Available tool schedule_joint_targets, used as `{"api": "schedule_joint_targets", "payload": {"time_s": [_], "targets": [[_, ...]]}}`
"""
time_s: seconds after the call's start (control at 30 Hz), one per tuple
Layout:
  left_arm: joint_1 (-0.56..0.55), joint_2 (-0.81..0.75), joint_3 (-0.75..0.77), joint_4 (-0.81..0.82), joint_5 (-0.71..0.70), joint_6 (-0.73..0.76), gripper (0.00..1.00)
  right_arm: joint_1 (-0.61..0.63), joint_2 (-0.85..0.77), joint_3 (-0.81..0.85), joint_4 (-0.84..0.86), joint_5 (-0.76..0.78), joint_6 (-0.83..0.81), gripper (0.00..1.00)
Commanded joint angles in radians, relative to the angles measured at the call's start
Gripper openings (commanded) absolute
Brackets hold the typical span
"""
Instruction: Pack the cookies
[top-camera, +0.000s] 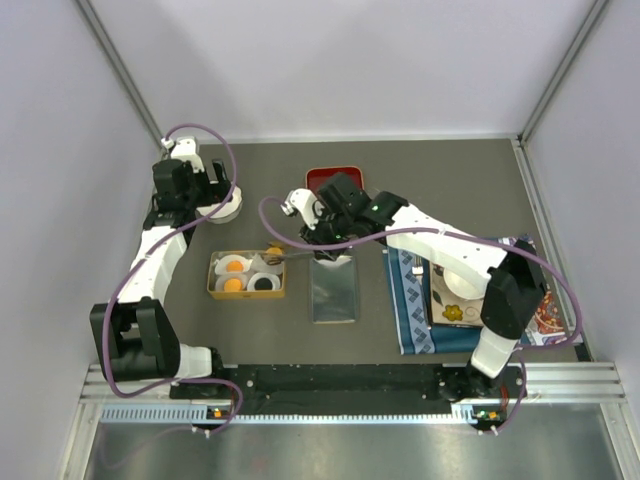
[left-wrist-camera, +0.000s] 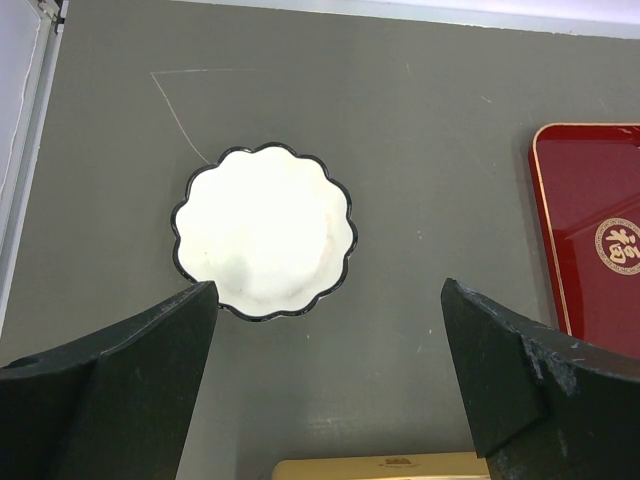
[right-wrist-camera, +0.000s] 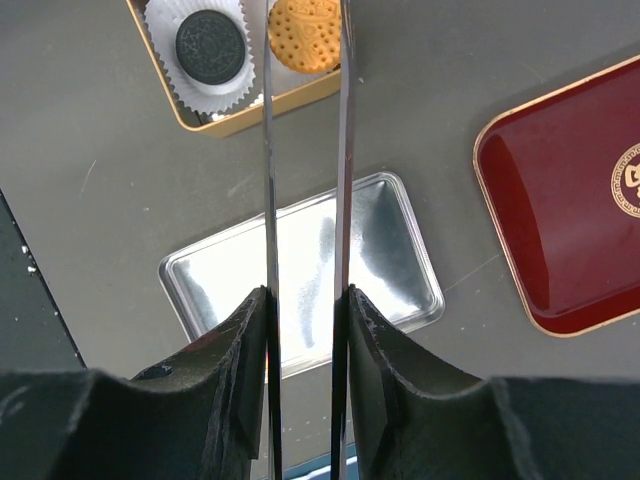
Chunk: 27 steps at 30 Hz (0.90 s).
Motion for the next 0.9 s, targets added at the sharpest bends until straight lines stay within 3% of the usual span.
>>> {"api": "schedule_joint_targets", "payload": {"time_s": [0.0, 0.57, 0.87], "targets": [[0.006, 0.007, 0.009, 0.041, 0.007, -0.008, 0.99, 0.028, 0.006, 0.074, 0.045, -0.031, -0.001, 0.14], [0.006, 0.012, 0.009, 0.043, 0.001, -0.004, 0.99, 0.048, 0.029, 0.067, 0.049, -0.027, -0.004, 0.15], [0.006, 0.01, 0.01, 0.043, -0.002, 0.001, 0.99, 0.051, 0.032, 0.066, 0.049, -0.019, -0.01, 0.22]]}}
